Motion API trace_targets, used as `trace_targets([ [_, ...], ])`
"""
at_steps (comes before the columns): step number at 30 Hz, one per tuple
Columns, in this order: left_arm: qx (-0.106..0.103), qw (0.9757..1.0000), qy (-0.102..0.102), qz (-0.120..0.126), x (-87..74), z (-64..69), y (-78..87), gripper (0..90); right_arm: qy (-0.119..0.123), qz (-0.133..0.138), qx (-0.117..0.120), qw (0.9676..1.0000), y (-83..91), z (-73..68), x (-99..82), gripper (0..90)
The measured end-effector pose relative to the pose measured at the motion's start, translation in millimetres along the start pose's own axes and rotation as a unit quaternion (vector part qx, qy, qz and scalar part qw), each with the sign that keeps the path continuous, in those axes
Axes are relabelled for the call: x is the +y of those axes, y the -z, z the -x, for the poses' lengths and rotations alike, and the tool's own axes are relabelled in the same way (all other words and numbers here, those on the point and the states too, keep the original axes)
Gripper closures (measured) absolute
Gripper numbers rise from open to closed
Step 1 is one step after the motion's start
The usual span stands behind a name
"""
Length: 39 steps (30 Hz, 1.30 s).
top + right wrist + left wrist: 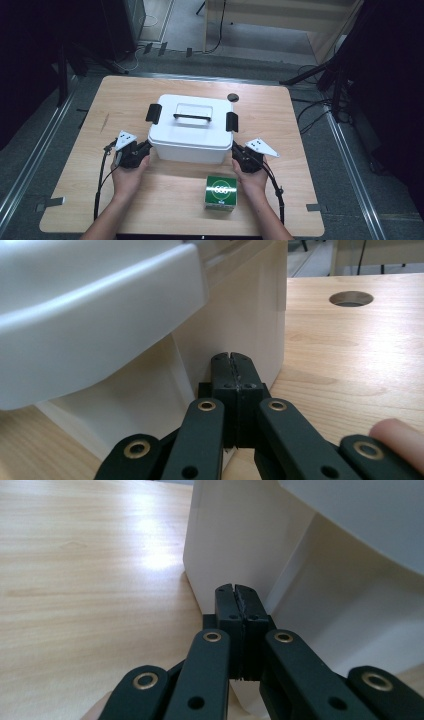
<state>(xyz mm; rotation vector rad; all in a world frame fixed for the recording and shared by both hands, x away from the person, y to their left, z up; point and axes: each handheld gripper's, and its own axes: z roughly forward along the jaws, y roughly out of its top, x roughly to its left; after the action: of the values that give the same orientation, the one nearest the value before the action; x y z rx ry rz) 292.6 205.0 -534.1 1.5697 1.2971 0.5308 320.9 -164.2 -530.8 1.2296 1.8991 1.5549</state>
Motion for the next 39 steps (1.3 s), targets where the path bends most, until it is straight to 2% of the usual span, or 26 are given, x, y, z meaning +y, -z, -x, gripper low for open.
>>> trace_targets([
  [6,0.008,0.9999,0.008,0.003,-6.8,-1.7,14.3,90.0,0.011,-0.004,0.025,0.9996,0.2,-5.1,-2.0,90.0],
  [9,0.010,0.9999,0.006,0.000,-7.9,-3.4,19.0,90.0,0.017,-0.004,0.034,0.9993,-1.0,-7.6,-2.9,90.0],
  [10,0.015,0.9999,0.004,0.000,-8.0,-3.0,19.9,90.0,0.018,-0.005,0.035,0.9992,-1.0,-8.3,-3.0,90.0],
  [11,0.021,0.9998,0.001,0.002,-8.1,-2.5,21.5,90.0,0.034,-0.006,0.033,0.9989,-0.8,-9.1,-2.9,90.0],
  [12,0.021,0.9998,0.001,0.002,-8.1,-2.5,21.5,90.0,0.034,-0.006,0.033,0.9989,-0.8,-9.1,-2.9,90.0],
  [14,0.039,0.9992,-0.006,0.009,-9.3,-3.0,25.3,89.7,0.049,-0.009,0.019,0.9986,0.0,-10.3,-3.7,90.0],
  [15,0.047,0.9987,-0.008,0.015,-10.4,-3.6,27.7,84.3,0.058,-0.011,0.008,0.9982,1.2,-10.1,-4.2,89.8],
  [16,0.053,0.9984,-0.012,0.017,-11.6,-5.1,30.2,80.7,0.060,-0.011,0.007,0.9981,3.0,-8.7,-4.4,87.3],
  [17,0.066,0.9974,-0.020,0.020,-14.0,-7.5,35.2,71.6,0.067,-0.003,-0.003,0.9977,8.3,-4.7,-4.4,79.0],
  [18,0.066,0.9974,-0.020,0.020,-14.0,-7.5,35.2,67.6,0.067,-0.003,-0.003,0.9977,8.3,-4.7,-4.4,79.0],
  [19,0.070,0.9971,-0.021,0.022,-15.1,-9.3,38.4,64.5,0.073,0.002,-0.017,0.9972,13.7,-0.9,-3.9,67.6],
  [20,0.073,0.9968,-0.022,0.025,-17.1,-13.3,46.2,61.0,0.075,0.003,-0.028,0.9968,17.3,1.4,-3.4,63.3],
  [21,0.073,0.9968,-0.022,0.025,-17.1,-13.3,46.2,57.6,0.080,0.006,-0.036,0.9961,21.2,4.0,-2.5,59.4],
  [22,0.076,0.9965,-0.025,0.024,-18.0,-15.4,50.4,57.6,0.080,0.006,-0.036,0.9961,21.2,4.0,-2.5,59.4],
  [23,0.079,0.9962,-0.026,0.026,-19.3,-17.2,54.0,53.7,0.084,0.009,-0.040,0.9956,25.2,6.8,-1.4,56.2],
  [25,0.095,0.9947,-0.030,0.024,-22.7,-20.9,62.5,42.6,0.093,0.010,-0.049,0.9944,33.6,11.7,1.4,50.2],
  [26,0.107,0.9935,-0.035,0.018,-25.5,-24.7,68.0,27.1,0.108,0.011,-0.053,0.9927,42.7,17.0,4.9,45.5],
  [27,0.107,0.9935,-0.035,0.018,-25.5,-24.7,68.0,23.0,0.108,0.011,-0.053,0.9927,42.7,17.0,4.9,45.5],
  [28,0.110,0.9932,-0.035,0.016,-27.5,-26.9,71.2,23.0,0.110,0.010,-0.052,0.9925,45.7,18.5,6.0,43.0],
  [30,0.124,0.9912,-0.045,0.007,-32.6,-31.4,76.8,14.6,0.126,0.005,-0.066,0.9899,53.0,23.3,10.6,37.3],
  [31,0.129,0.9904,-0.049,0.004,-34.3,-33.0,79.0,12.1,0.126,0.003,-0.069,0.9896,56.3,25.3,13.2,35.6],
  [33,0.138,0.9895,-0.044,0.003,-36.6,-36.7,85.1,9.2,0.131,0.002,-0.063,0.9894,62.7,29.8,19.6,33.5],
  [35,0.155,0.9865,-0.053,0.001,-38.1,-39.5,91.1,7.5,0.141,0.001,-0.062,0.9880,68.3,32.5,26.7,32.3],
  [37,0.158,0.9858,-0.056,0.000,-40.2,-41.8,95.7,6.8,0.154,-0.001,-0.062,0.9862,72.3,33.4,34.4,31.4],
  [38,0.157,0.9862,-0.051,-0.001,-41.9,-44.1,98.4,4.7,0.162,-0.004,-0.060,0.9851,74.5,32.9,41.2,30.0],
  [39,0.157,0.9862,-0.051,-0.001,-41.9,-44.1,98.4,4.5,0.162,-0.004,-0.060,0.9851,74.5,32.9,41.2,30.0],
])
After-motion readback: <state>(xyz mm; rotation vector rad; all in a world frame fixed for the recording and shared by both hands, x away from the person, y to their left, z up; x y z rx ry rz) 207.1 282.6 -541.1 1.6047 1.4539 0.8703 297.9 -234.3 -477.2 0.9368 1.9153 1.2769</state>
